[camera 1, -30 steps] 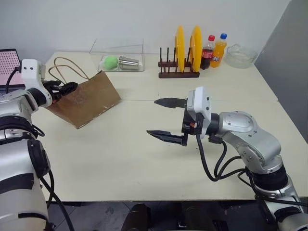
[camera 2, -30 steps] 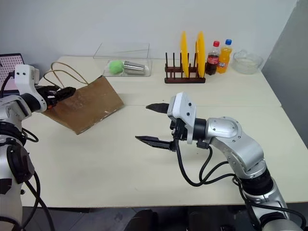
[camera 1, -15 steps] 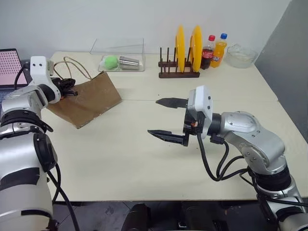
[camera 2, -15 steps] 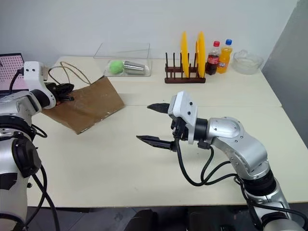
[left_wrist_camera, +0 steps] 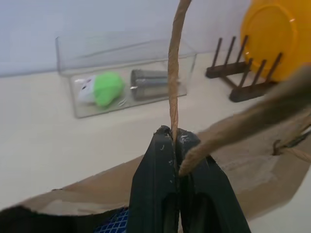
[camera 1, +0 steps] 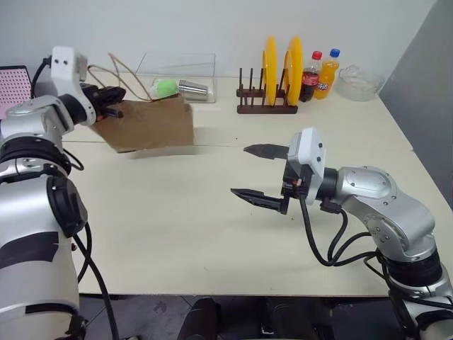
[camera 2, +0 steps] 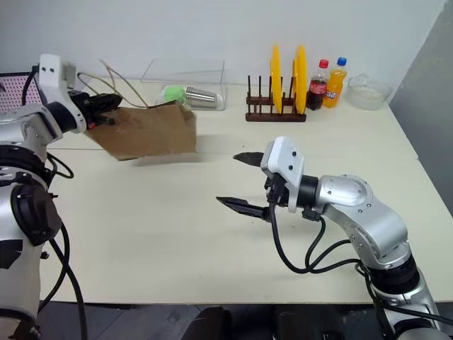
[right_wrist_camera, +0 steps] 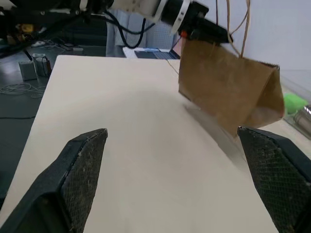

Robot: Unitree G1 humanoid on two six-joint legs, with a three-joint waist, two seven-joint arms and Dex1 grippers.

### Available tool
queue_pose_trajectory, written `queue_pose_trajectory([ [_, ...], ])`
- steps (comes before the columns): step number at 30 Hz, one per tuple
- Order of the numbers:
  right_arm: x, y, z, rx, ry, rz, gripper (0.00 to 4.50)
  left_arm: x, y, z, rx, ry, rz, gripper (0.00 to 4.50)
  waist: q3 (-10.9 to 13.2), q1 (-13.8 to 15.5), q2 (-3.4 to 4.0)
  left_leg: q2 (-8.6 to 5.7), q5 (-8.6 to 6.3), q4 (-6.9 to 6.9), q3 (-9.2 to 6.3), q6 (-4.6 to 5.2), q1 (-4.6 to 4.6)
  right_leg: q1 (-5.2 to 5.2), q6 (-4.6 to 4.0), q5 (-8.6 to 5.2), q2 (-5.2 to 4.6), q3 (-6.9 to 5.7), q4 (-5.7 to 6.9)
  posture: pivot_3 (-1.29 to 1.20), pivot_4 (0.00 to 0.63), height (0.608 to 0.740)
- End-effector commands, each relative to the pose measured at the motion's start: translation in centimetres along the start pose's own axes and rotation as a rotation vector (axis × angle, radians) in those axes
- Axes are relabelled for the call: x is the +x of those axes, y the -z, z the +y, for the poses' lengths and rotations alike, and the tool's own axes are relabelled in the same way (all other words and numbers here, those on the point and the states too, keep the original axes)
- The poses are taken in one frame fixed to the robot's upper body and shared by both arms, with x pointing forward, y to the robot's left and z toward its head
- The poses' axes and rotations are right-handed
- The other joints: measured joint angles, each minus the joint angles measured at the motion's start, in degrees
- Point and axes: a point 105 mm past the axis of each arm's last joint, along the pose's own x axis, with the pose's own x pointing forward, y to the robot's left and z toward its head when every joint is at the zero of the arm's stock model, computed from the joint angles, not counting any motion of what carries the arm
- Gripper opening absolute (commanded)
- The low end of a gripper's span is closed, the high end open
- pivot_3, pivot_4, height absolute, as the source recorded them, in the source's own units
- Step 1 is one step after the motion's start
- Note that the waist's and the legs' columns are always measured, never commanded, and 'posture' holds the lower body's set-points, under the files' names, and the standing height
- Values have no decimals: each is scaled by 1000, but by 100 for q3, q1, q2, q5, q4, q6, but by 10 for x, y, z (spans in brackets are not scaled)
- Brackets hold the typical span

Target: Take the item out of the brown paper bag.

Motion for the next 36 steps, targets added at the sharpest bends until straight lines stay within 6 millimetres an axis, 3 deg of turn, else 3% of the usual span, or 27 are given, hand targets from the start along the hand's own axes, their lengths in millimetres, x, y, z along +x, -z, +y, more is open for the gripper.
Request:
queue_pose_trajectory([
  [1, -13, -4, 0, -25, 44, -4, 4500, 11, -35, -23, 83, 88, -77, 36, 0, -2, 0, 0, 0, 0, -1, 0, 0, 0, 1, 0, 0, 0, 1, 0, 150, 740],
  [12, -51, 31, 0, 65, 237, 145, 4500, 64, -37, -110, 85, 339, -92, 36, 6, 0, -9, 1, 0, 6, -1, 0, -6, -3, 19, -10, 0, -1, 8, 0, 150, 740],
  [17, -59, 40, 5, 92, 288, 177, 4500, 81, -36, -138, 78, 364, -95, 36, 7, -11, -10, 2, 0, 6, -1, 0, -5, -7, 23, -12, 1, -1, 16, 0, 150, 740],
  [27, -62, 43, 4, 82, 379, 182, 4500, 103, -18, -176, 116, 382, -28, 36, 7, -9, -11, 1, 1, 7, 4, -1, -1, -6, 24, -13, 3, 5, 21, 0, 150, 740],
  [36, -63, 41, -4, 40, 427, 180, 4500, 107, -12, -182, 124, 370, -10, 36, 8, -9, -12, 0, 1, 8, 6, -1, 0, -6, 24, -13, 3, 9, 22, 0, 150, 740],
])
